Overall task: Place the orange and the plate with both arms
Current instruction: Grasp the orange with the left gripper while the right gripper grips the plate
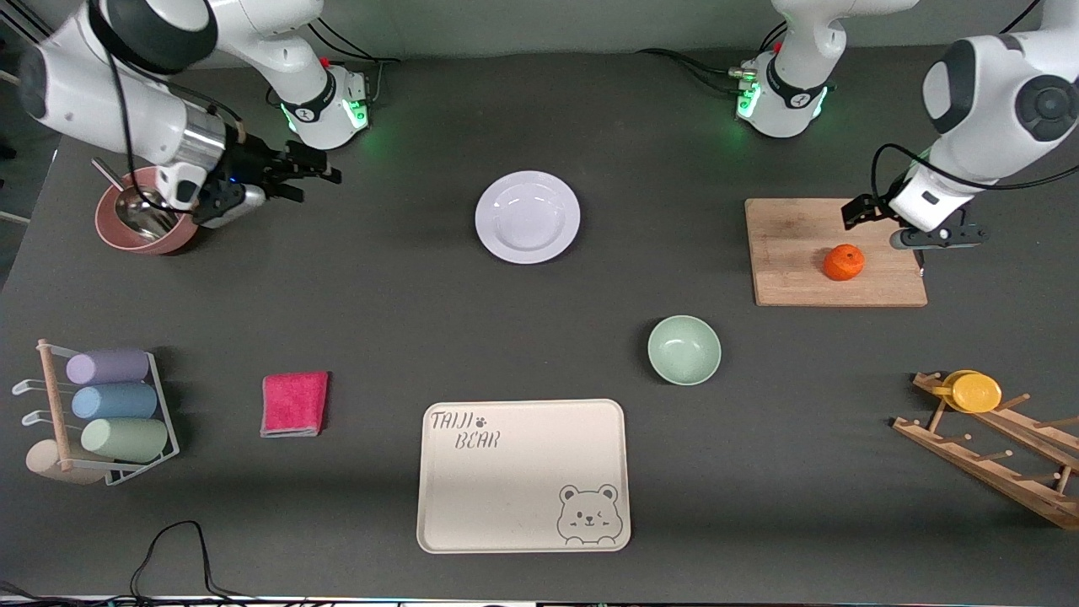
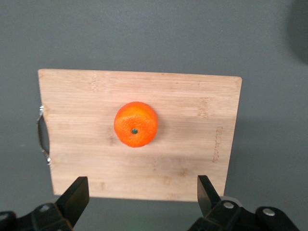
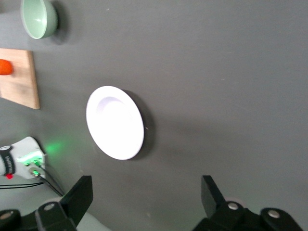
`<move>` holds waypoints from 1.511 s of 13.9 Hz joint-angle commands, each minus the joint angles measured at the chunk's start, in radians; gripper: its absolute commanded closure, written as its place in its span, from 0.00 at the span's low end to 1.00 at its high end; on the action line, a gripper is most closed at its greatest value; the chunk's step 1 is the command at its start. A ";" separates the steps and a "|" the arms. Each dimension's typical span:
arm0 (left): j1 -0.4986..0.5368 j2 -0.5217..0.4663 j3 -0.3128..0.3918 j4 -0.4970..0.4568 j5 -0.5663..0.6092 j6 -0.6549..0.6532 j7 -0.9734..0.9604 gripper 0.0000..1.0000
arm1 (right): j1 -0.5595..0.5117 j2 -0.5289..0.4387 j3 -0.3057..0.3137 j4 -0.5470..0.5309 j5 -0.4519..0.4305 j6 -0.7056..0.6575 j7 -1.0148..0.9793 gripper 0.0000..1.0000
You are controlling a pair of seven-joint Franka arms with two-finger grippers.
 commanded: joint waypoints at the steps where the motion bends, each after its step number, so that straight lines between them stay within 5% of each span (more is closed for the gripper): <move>1: -0.004 0.065 0.002 -0.043 0.010 0.110 -0.002 0.00 | 0.004 0.016 -0.005 -0.125 0.203 0.108 -0.180 0.00; 7: 0.007 0.221 0.005 -0.054 0.014 0.273 0.012 0.00 | 0.005 0.267 -0.005 -0.213 0.680 0.148 -0.686 0.00; 13: 0.048 0.333 0.011 -0.064 0.020 0.405 0.073 0.00 | 0.007 0.539 -0.005 -0.222 0.952 0.062 -1.071 0.00; 20: 0.050 0.355 0.011 -0.061 0.019 0.427 0.078 0.00 | 0.004 0.693 -0.005 -0.219 1.003 -0.034 -1.150 0.00; 21: 0.050 0.355 0.011 -0.061 0.019 0.427 0.078 0.14 | -0.004 0.719 -0.005 -0.218 1.003 -0.048 -1.181 0.00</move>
